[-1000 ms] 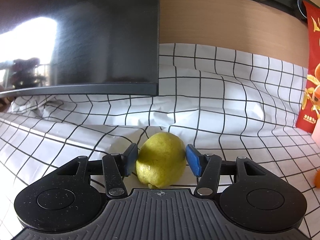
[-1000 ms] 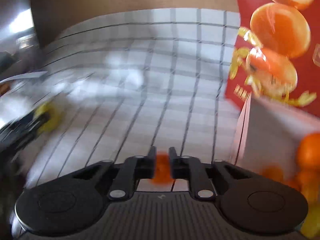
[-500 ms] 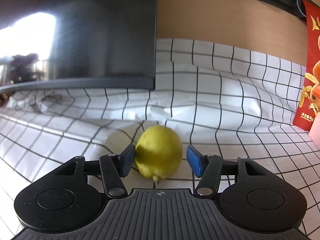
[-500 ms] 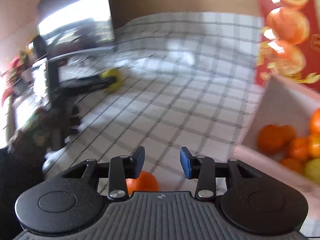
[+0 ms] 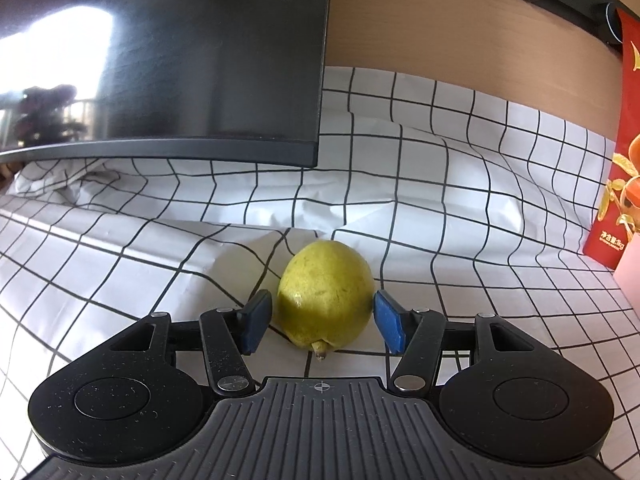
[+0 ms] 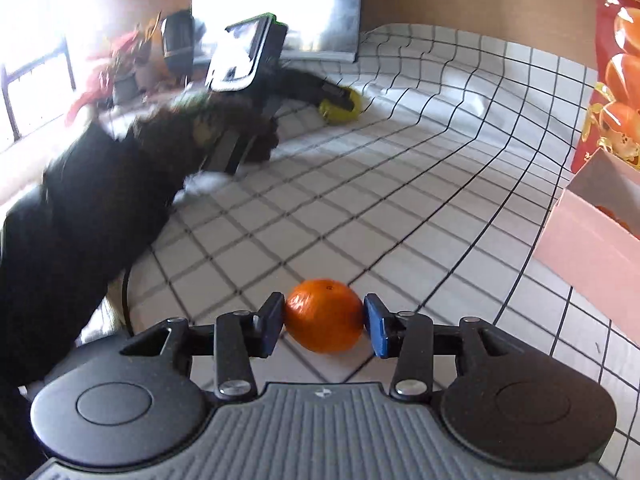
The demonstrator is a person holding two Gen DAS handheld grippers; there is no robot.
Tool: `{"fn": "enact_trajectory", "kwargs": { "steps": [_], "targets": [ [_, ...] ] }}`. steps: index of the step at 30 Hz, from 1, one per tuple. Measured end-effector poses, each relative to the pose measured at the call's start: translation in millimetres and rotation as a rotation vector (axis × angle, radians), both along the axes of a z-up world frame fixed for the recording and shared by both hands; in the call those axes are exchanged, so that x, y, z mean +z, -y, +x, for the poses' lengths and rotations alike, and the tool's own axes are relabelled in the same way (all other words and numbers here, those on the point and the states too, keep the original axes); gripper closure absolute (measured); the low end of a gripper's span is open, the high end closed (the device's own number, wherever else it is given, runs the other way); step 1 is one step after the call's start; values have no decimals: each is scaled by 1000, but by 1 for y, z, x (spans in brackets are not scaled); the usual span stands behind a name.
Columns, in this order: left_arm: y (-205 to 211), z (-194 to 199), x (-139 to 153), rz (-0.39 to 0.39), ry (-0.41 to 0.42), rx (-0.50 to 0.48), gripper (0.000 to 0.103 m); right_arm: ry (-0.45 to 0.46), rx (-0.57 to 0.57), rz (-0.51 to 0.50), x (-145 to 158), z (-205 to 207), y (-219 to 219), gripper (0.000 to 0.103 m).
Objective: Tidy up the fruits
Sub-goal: 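Lift the pear with the left gripper while the right lifts the mandarin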
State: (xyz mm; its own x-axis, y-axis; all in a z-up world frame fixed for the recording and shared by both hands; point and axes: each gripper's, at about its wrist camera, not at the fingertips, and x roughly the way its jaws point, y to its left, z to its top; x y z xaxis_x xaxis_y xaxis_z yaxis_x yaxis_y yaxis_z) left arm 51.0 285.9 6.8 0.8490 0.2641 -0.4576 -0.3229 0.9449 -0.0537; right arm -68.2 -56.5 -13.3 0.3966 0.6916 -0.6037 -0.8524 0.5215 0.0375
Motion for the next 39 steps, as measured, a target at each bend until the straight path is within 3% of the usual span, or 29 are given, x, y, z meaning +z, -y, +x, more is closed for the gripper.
{"fn": "enact_trajectory", "kwargs": {
  "steps": [5, 13, 17, 22, 30, 34, 39],
  "targets": [
    [0, 5, -1, -10, -25, -11, 42, 15, -75, 7, 2, 11, 10, 61],
    [-5, 21, -2, -56, -54, 21, 40, 60, -383, 18, 10, 41, 88, 61],
    [-11, 26, -1, -97, -45, 29, 40, 79, -477, 5, 3, 48, 116, 61],
    [-16, 29, 0, -120, -38, 22, 40, 50, -507, 35, -13, 56, 131, 60],
    [-12, 13, -1, -175, 0, 21, 40, -13, -508, 90, -13, 63, 137, 60],
    [13, -2, 9, -145, 37, -59, 40, -15, -510, 90, -13, 64, 136, 60],
    [81, -23, 16, -135, 47, -283, 40, -15, -510, 86, -13, 64, 135, 59]
  ]
}}
